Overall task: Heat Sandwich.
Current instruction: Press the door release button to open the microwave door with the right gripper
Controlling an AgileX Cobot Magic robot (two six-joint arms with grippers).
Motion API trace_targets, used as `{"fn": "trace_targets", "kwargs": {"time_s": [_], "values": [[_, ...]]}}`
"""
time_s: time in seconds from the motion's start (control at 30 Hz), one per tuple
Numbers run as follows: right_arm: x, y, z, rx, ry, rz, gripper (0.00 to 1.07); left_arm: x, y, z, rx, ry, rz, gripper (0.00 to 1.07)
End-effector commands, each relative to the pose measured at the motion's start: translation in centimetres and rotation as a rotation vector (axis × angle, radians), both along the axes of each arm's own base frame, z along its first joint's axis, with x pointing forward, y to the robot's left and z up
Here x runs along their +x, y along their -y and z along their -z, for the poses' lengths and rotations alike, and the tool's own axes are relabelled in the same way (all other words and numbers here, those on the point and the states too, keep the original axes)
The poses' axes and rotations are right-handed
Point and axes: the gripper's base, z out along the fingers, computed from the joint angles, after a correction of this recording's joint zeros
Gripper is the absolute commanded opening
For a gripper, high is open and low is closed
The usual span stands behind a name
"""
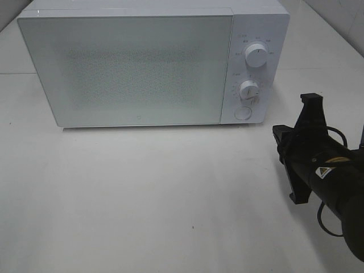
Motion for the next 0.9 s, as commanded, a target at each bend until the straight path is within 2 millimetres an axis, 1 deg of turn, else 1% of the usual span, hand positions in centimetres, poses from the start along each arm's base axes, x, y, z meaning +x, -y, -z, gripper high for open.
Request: {"fn": "trace_targets", "kwargs": {"time_s": [0.03, 0.1, 0.2, 0.23, 0.47, 0.5, 0.6, 0.63, 0.67, 0.77, 0.9], "values": [[0.4, 0.0, -0.8, 0.027, 0.076, 0.017, 0.0, -0.2, 0.0, 0.0, -0.005, 0.018, -0.003, 0.98], [0.8, -0.4, -0.5, 0.036, 0.039, 0.014, 0.0, -0.2, 0.0, 0.0, -0.005, 0.018, -0.003, 0.98], [1.2, -0.8, -0.4, 0.041, 0.031, 0.013, 0.0, -0.2, 0.0, 0.0, -0.005, 0.018, -0.003, 0.98], [1.7, -1.2, -0.1, 0.048, 0.029, 0.016, 0.0, -0.2, 0.0, 0.0, -0.005, 0.018, -0.003, 0.98], [3.0, -2.1, 1.4, 0.07, -0.001, 0.03, 0.0, -0.2, 0.0, 0.0, -0.005, 0.018, -0.003, 0.98], [3.0, -2.1, 1.4, 0.07, -0.001, 0.03, 0.0, -0.2, 0.0, 0.0, -0.005, 0.018, -0.003, 0.98], [4.0, -2.0, 2.0, 0.067, -0.033, 0.031, 0.0, -0.2, 0.0, 0.0, -0.005, 0.018, -0.003, 0.98], [4.0, -2.0, 2.0, 0.067, -0.033, 0.031, 0.0, -0.2, 0.0, 0.0, -0.005, 0.018, -0.003, 0.98], [4.5, -1.9, 2.2, 0.065, -0.051, 0.034, 0.0, -0.2, 0.0, 0.0, -0.005, 0.018, -0.003, 0.98], [5.1, -1.7, 2.3, 0.062, -0.068, 0.037, 0.0, -0.2, 0.0, 0.0, -0.005, 0.018, -0.003, 0.98], [6.4, -1.4, 2.4, 0.054, -0.119, 0.036, 0.0, -0.2, 0.0, 0.0, -0.005, 0.018, -0.003, 0.98]]}}
